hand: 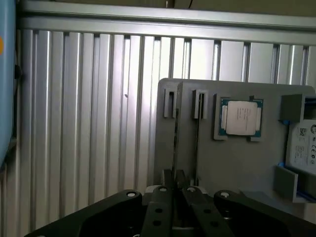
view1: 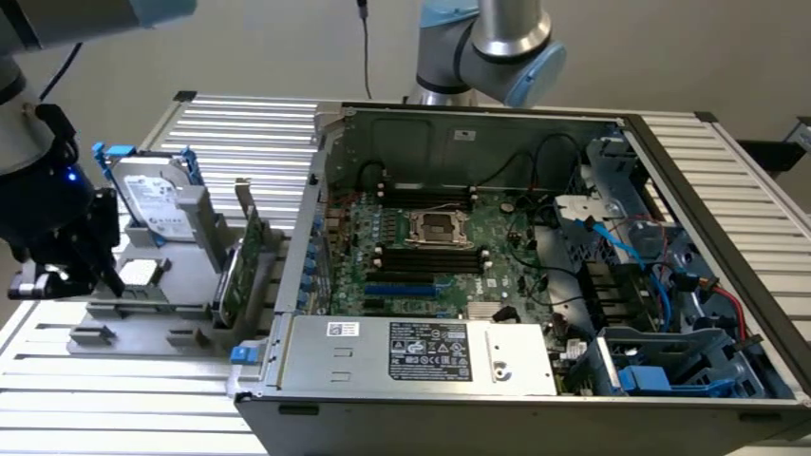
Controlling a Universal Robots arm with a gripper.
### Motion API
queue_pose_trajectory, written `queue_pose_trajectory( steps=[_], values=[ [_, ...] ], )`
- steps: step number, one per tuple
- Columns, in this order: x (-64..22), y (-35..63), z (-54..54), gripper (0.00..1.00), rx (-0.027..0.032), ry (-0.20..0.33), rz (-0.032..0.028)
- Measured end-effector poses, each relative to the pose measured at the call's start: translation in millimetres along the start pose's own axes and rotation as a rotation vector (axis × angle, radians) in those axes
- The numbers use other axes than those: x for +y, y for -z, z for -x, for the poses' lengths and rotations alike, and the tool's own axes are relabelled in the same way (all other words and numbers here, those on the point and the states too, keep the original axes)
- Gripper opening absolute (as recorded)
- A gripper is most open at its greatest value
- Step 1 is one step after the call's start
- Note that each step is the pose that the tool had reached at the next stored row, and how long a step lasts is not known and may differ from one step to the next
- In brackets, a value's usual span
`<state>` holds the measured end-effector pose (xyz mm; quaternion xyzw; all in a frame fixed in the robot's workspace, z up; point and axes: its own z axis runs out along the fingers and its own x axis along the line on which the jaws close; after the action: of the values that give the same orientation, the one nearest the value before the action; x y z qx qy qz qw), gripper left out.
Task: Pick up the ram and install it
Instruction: 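Pick up the ram and move it above insertion slot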
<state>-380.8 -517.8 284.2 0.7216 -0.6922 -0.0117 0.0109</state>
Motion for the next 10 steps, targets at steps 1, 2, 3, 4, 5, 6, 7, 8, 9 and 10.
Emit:
queue_pose_trajectory(
  steps=[1,2,3,4,5,6,7,8,9,10],
  values=[
    [0.1,4.8,0.0,0.14,0.0001,0.000,0.0005],
    [0.2,9.4,0.0,0.14,0.0001,0.000,0.0008],
    [0.2,13.8,0.0,0.14,0.0000,0.000,0.0011],
    [0.3,18.3,0.0,0.14,0.0000,0.000,0.0015],
    [0.3,22.8,0.0,0.14,0.0000,0.000,0.0020],
    [0.1,27.3,0.0,0.14,-0.0001,0.000,0.0026],
    [-0.1,31.8,0.0,0.14,-0.0001,0.000,0.0034],
    [-0.8,36.3,-0.1,0.14,-0.0001,0.000,0.0047],
    [-1.9,41.3,-0.1,0.14,-0.0002,0.000,0.0065],
    [-3.3,45.8,-0.1,0.14,-0.0003,0.000,0.0084]
  ],
)
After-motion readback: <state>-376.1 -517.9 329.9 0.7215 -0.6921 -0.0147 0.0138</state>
